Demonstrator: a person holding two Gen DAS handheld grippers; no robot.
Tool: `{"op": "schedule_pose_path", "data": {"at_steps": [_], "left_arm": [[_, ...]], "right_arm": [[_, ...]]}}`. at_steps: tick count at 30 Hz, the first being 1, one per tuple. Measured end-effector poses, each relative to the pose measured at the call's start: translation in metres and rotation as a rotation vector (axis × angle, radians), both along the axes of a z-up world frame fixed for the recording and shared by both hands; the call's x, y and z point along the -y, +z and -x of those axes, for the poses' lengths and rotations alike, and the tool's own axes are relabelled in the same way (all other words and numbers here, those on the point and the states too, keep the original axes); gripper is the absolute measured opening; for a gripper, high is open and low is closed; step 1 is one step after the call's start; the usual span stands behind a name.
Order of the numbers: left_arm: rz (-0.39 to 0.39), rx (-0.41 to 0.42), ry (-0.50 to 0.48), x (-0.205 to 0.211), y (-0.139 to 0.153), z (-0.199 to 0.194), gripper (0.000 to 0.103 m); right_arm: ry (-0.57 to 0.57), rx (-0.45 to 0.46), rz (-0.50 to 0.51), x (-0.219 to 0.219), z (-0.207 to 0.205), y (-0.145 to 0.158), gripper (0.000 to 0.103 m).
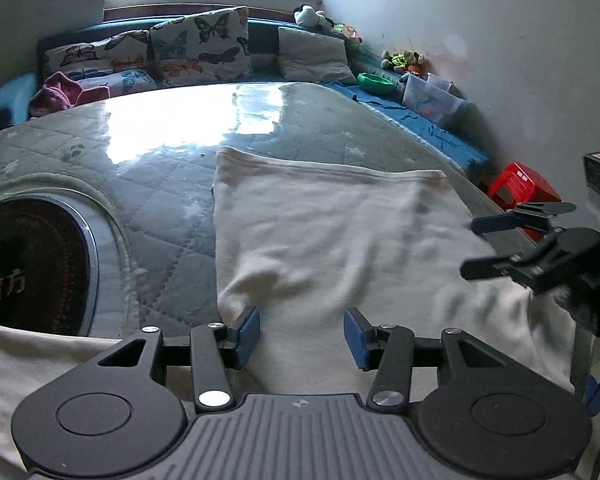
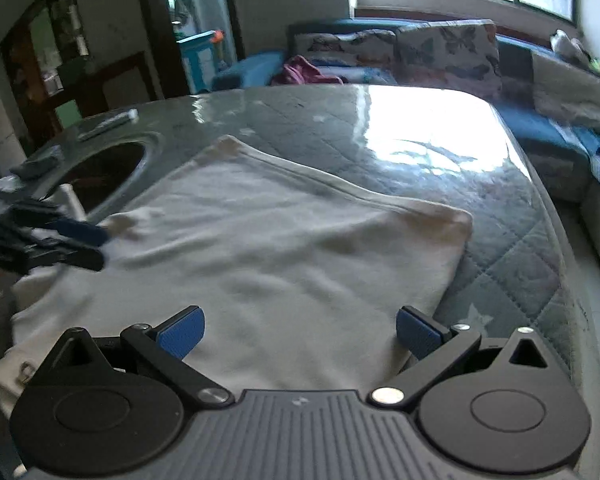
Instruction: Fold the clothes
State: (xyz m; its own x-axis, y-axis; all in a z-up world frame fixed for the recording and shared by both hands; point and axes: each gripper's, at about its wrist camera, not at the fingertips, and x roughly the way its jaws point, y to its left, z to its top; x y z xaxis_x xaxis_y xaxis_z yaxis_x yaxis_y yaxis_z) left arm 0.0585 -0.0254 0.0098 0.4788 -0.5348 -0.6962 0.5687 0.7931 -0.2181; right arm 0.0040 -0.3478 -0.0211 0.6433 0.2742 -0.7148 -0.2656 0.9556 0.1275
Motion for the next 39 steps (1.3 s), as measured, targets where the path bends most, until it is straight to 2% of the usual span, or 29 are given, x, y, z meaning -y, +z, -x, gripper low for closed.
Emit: {"op": "schedule_pose_path", "data": {"at_steps": [14,26,30,34,36,39], "left_arm": [[0.025,-0.007,0.045,-0.007,0.001,-0.016,0.051],[0.026,0.0,0.115,-0.014,0.001,-0.024,0.052],[0.029,-0.005,0.131,-0.017,0.003,-0.029,0.057],[0.02,0.007,0.141,-0.018,0.01,-0.024,0.063],[0.0,0.04,0.16,-0.018,0.017,-0.017,0.074],[-0.02,0.08,0.164,-0.019,0.025,-0.003,0.076]], "right_arm": [[-0.014,-0.024,0.11,0.002,-0.064,-0.011,0.103],[0.022,-0.017,0.128,-0.017,-0.133,-0.016,0.103],[0.034,-0.022,0.132,-0.026,-0.153,-0.014,0.103],[0.044,-0.033,0.158,-0.036,-0.152,-0.008,0.103],[0.072,-0.025,0.156,-0.04,-0.141,-0.003,0.103],[0.137,0.0,0.193,-0.055,-0.112,0.002,0.103]]}}
